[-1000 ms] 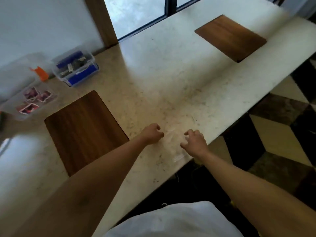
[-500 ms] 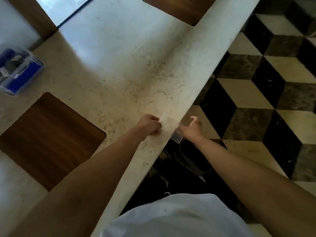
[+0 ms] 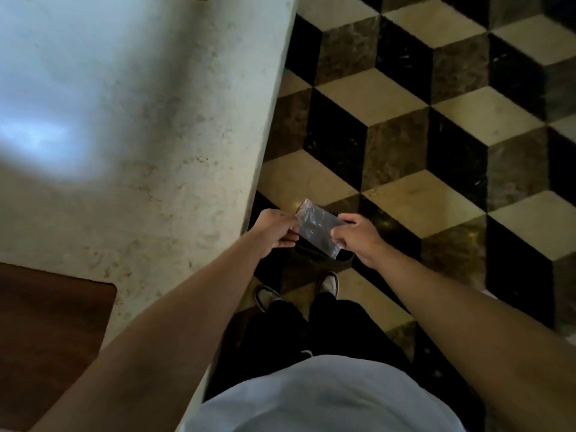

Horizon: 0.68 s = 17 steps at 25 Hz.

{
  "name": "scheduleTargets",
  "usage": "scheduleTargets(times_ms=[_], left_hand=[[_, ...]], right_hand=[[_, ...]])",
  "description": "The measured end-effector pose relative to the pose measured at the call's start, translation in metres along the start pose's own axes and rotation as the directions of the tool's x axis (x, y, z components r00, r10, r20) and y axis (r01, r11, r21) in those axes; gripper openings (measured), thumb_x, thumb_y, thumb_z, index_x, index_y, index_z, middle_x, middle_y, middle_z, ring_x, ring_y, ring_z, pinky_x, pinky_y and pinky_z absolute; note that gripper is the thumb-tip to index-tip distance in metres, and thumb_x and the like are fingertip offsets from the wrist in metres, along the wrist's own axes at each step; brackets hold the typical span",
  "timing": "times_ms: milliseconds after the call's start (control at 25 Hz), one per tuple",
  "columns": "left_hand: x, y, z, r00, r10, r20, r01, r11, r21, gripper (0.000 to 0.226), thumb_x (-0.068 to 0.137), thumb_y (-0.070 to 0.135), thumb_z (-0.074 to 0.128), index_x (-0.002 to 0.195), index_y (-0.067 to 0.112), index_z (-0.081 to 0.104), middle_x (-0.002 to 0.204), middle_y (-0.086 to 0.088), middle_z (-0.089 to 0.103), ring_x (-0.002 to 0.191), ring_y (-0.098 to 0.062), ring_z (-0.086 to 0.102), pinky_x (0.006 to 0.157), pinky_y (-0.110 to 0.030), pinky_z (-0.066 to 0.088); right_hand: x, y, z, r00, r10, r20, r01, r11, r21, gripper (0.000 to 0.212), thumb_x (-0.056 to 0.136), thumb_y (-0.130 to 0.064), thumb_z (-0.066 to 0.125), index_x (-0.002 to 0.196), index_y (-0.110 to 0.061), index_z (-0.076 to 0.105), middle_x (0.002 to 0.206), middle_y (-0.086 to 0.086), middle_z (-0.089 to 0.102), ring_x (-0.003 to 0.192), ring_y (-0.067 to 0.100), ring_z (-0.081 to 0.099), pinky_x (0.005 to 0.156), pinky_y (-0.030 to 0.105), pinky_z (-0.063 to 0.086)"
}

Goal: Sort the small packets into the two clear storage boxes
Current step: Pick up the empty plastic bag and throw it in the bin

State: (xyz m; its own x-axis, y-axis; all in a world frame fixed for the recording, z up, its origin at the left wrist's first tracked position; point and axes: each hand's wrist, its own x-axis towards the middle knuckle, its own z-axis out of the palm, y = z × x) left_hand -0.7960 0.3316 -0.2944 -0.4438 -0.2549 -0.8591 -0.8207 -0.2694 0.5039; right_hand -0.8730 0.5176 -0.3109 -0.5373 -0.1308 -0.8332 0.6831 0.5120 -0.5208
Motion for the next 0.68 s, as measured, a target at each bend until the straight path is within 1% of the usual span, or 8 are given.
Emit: scheduleTargets(times_ms=[160, 240, 280, 360, 400, 440, 560, 680], left_hand=[[0.040, -0.011, 0.055, 0.997, -0.082, -0.009, 0.082, 0.995, 0.058, 0.009, 0.095, 0.008, 0.061, 0.096, 0.001, 0.067, 0.085, -0.016, 0.069, 0.080, -0.028, 0.069, 0.083, -0.045, 0.062], [0.066, -0.023, 0.079, 0.988, -0.148, -0.048, 0.148, 0.989, 0.004, 0.013, 0.097, 0.006, 0.057, 0.103, -0.002, 0.065, 0.086, -0.018, 0.068, 0.083, -0.030, 0.068, 0.086, -0.048, 0.060], [0.081, -0.030, 0.089, 0.981, -0.181, -0.063, 0.180, 0.983, -0.024, 0.014, 0.098, 0.006, 0.056, 0.105, -0.003, 0.064, 0.086, -0.018, 0.068, 0.084, -0.031, 0.068, 0.086, -0.047, 0.060], [0.111, -0.042, 0.103, 0.977, -0.206, -0.060, 0.204, 0.978, -0.038, 0.013, 0.097, 0.005, 0.057, 0.106, -0.001, 0.063, 0.084, -0.015, 0.068, 0.083, -0.029, 0.068, 0.082, -0.044, 0.060], [0.132, -0.049, 0.111, 0.974, -0.210, -0.078, 0.209, 0.977, -0.032, 0.009, 0.096, 0.005, 0.058, 0.102, 0.002, 0.064, 0.082, -0.014, 0.068, 0.081, -0.028, 0.068, 0.081, -0.043, 0.060], [0.157, -0.058, 0.119, 0.973, -0.200, -0.112, 0.200, 0.980, -0.010, 0.006, 0.095, 0.004, 0.059, 0.098, 0.005, 0.064, 0.082, -0.013, 0.068, 0.079, -0.026, 0.068, 0.079, -0.041, 0.060], [0.235, -0.082, 0.139, 0.963, -0.160, -0.219, 0.184, 0.978, 0.096, 0.006, 0.092, 0.006, 0.062, 0.092, 0.005, 0.069, 0.082, -0.011, 0.068, 0.078, -0.024, 0.067, 0.079, -0.041, 0.060], [0.312, -0.108, 0.156, 0.941, -0.037, -0.335, 0.148, 0.939, 0.310, 0.013, 0.088, 0.010, 0.063, 0.080, 0.008, 0.074, 0.082, -0.009, 0.072, 0.081, -0.026, 0.068, 0.074, -0.039, 0.059]], right_hand=[[0.040, 0.029, -0.045, 0.994, 0.107, -0.029, -0.104, 0.991, 0.088, 0.056, 0.086, 0.001, 0.070, 0.136, -0.011, 0.049, 0.086, 0.013, 0.068, 0.069, 0.021, 0.060, 0.067, 0.034, 0.050], [0.074, 0.053, -0.056, 0.990, 0.137, -0.031, -0.131, 0.981, 0.141, 0.044, 0.089, -0.005, 0.069, 0.125, -0.021, 0.050, 0.072, 0.010, 0.065, 0.064, 0.020, 0.054, 0.059, 0.032, 0.045], [0.092, 0.063, -0.056, 0.986, 0.157, -0.051, -0.148, 0.978, 0.146, 0.036, 0.090, -0.009, 0.069, 0.120, -0.021, 0.052, 0.066, 0.008, 0.064, 0.062, 0.020, 0.053, 0.055, 0.031, 0.044], [0.127, 0.078, -0.056, 0.982, 0.173, -0.070, -0.162, 0.977, 0.137, 0.020, 0.090, -0.013, 0.069, 0.110, -0.015, 0.066, 0.070, 0.006, 0.066, 0.064, 0.020, 0.057, 0.056, 0.030, 0.046], [0.149, 0.084, -0.056, 0.981, 0.176, -0.083, -0.166, 0.979, 0.116, 0.009, 0.091, -0.012, 0.067, 0.099, -0.012, 0.070, 0.074, 0.007, 0.067, 0.067, 0.021, 0.060, 0.058, 0.030, 0.047], [0.172, 0.091, -0.055, 0.980, 0.178, -0.088, -0.170, 0.981, 0.094, 0.007, 0.091, -0.012, 0.065, 0.091, -0.010, 0.072, 0.077, 0.008, 0.068, 0.069, 0.021, 0.063, 0.060, 0.032, 0.049], [0.248, 0.120, -0.043, 0.973, 0.220, -0.072, -0.215, 0.974, 0.077, 0.020, 0.095, -0.005, 0.054, 0.081, -0.010, 0.068, 0.075, 0.008, 0.067, 0.066, 0.023, 0.064, 0.071, 0.042, 0.055], [0.318, 0.160, -0.028, 0.975, 0.210, -0.070, -0.209, 0.978, 0.011, 0.028, 0.091, -0.011, 0.056, 0.066, -0.018, 0.066, 0.065, 0.004, 0.069, 0.072, 0.028, 0.069, 0.082, 0.050, 0.058]])
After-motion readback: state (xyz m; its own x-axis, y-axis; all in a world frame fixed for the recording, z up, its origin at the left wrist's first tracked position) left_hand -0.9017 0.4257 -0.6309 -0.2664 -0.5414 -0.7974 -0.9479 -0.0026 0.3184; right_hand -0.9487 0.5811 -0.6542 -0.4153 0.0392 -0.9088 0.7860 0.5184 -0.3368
